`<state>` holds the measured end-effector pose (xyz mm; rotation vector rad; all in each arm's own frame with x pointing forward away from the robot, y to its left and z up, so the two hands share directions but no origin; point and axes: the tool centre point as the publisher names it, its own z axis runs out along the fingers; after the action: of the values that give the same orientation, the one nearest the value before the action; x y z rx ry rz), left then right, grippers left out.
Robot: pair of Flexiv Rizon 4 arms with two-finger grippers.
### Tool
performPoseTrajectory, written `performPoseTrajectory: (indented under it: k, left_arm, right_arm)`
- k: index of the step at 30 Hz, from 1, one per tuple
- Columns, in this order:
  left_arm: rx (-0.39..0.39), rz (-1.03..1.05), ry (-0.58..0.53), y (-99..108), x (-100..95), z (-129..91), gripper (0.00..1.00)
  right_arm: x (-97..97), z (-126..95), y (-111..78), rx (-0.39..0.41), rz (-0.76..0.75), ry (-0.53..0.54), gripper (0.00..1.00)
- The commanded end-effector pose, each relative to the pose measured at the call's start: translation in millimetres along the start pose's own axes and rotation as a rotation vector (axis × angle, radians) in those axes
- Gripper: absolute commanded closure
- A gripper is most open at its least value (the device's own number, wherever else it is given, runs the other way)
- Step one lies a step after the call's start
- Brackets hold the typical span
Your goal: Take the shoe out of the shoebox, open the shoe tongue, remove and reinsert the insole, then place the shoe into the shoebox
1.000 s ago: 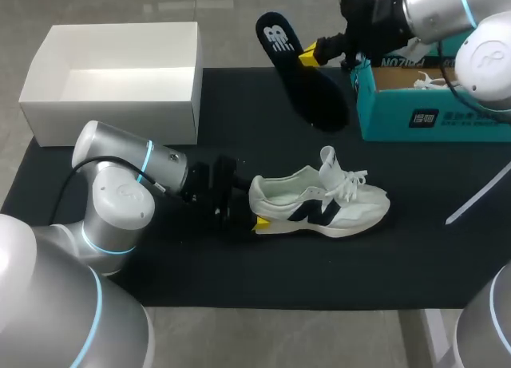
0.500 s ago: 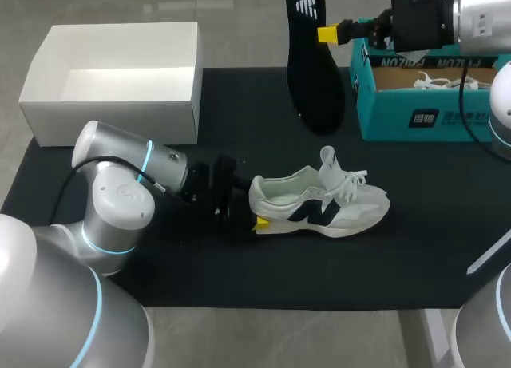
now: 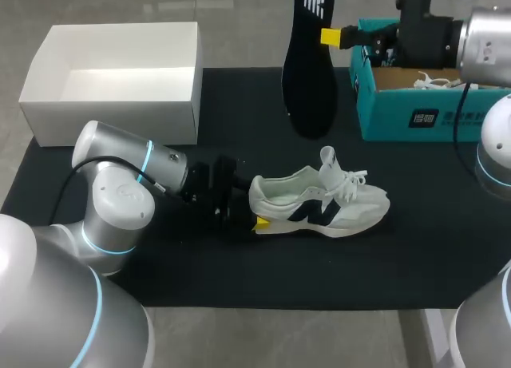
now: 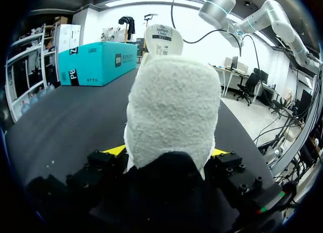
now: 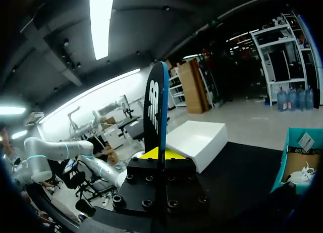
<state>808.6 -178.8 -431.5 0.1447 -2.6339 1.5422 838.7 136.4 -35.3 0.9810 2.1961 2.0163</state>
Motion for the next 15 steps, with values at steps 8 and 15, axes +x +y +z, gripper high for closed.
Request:
performPoseTrajectory:
  k: [8,15]
  left_arm:
    - [-0.001,0.000,0.001,1,-0.8,2,1.00]
    - [-0.001,0.000,0.001,1,-0.8,2,1.00]
  right_arm:
    - [23.2,-7,-20.4,0.078,0.026,0.098,1.00]
    - [51.7,-23,-28.7,0.140,0.045,0.091,1.00]
